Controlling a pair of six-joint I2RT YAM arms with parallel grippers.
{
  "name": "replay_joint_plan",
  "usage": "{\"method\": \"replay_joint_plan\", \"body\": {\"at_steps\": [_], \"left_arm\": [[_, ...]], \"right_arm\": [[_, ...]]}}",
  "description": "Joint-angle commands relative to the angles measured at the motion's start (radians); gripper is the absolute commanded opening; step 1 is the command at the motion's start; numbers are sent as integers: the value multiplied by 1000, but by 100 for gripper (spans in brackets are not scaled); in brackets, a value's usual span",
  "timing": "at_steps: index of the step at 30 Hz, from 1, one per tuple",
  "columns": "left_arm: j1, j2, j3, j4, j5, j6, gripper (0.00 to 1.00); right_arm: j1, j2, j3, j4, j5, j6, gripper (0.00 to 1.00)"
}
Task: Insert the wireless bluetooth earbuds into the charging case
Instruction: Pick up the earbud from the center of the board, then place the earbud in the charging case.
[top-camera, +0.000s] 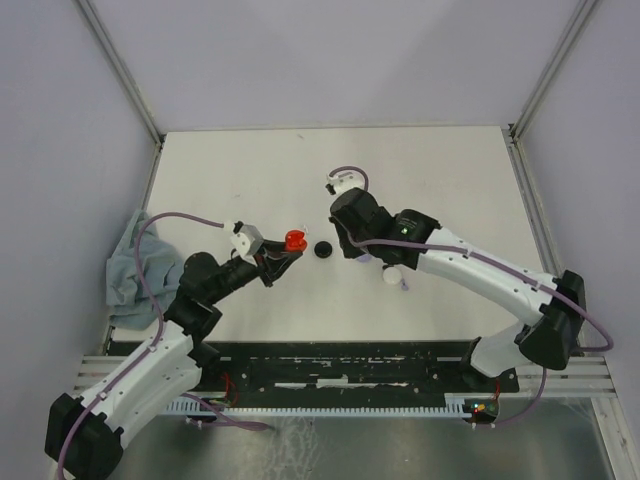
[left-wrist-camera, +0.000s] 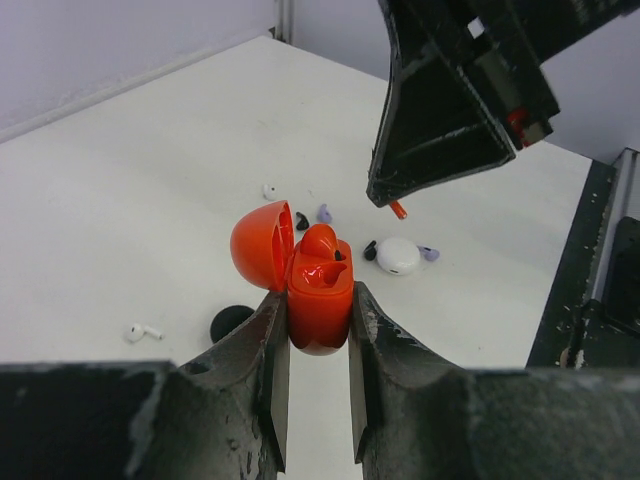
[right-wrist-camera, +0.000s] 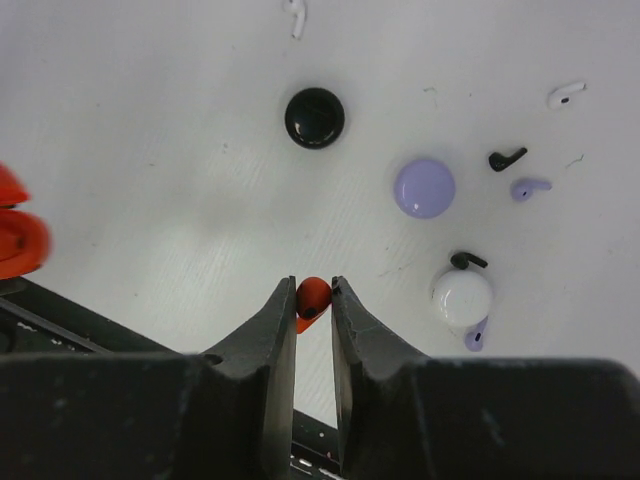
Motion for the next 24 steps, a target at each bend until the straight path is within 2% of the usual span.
{"method": "replay_joint_plan", "body": {"at_steps": [1, 13, 18, 24], "left_arm": [[7, 17, 32, 158, 131, 56, 3], [4, 41, 55, 276, 241, 183, 3], [-8, 73, 83, 305, 251, 178, 3], [-23, 82, 102, 323, 235, 157, 3]], "right_arm": [[63, -96, 65, 24, 101, -62, 24], [249, -264, 27, 332, 212, -258, 24], [334, -270, -24, 508, 251, -367, 24], [387, -243, -78, 635, 301, -466, 23]]}}
